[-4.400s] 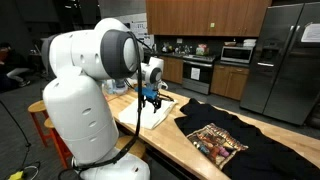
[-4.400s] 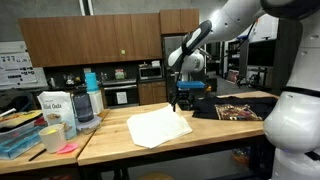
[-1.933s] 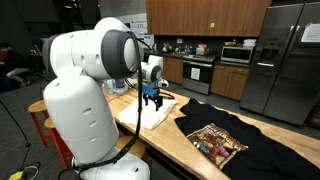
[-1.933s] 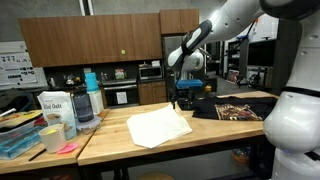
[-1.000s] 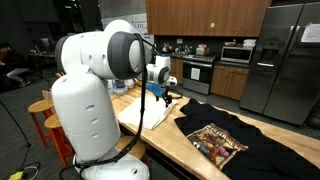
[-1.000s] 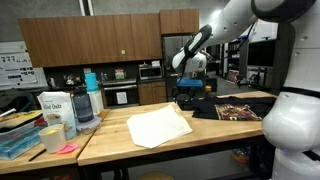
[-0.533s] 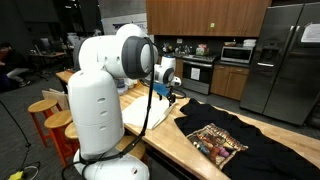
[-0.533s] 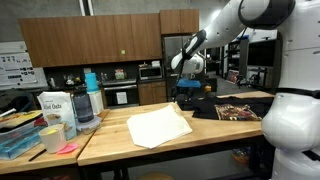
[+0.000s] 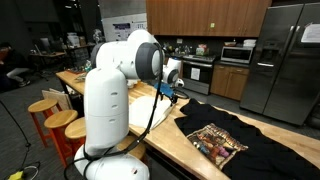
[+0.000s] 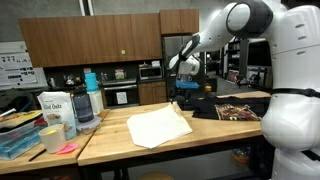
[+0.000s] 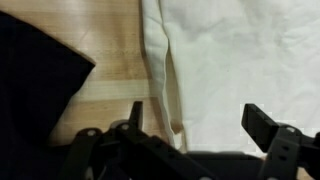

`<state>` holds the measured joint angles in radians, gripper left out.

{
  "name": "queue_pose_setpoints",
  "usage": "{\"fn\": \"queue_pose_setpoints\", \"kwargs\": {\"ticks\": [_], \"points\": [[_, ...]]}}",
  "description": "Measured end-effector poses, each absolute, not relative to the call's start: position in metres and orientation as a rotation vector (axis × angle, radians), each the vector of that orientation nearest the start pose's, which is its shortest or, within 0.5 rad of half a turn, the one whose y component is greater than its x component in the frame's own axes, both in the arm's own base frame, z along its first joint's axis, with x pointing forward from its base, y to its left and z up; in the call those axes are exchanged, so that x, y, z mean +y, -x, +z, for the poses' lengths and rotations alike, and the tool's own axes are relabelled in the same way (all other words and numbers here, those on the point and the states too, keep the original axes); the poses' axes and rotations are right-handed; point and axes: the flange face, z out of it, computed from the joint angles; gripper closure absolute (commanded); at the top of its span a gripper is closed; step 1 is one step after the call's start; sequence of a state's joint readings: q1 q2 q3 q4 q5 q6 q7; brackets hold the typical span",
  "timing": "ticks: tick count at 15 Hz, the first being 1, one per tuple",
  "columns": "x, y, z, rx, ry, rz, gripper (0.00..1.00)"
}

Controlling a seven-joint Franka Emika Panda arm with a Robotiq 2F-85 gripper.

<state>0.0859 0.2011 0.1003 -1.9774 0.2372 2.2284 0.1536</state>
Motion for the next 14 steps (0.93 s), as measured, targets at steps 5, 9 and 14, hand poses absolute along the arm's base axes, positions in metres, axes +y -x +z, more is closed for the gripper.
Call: {"fn": "queue_pose_setpoints", "kwargs": {"ticks": [5, 9, 14], "points": [[0.114, -0.608, 0.359, 0.083, 2.896, 0.055, 0.0], [0.118, -0.623, 0.351, 0.007, 2.894, 0.082, 0.0], [0.135, -0.638, 0.346, -0.105, 2.92, 0.086, 0.0]]}}
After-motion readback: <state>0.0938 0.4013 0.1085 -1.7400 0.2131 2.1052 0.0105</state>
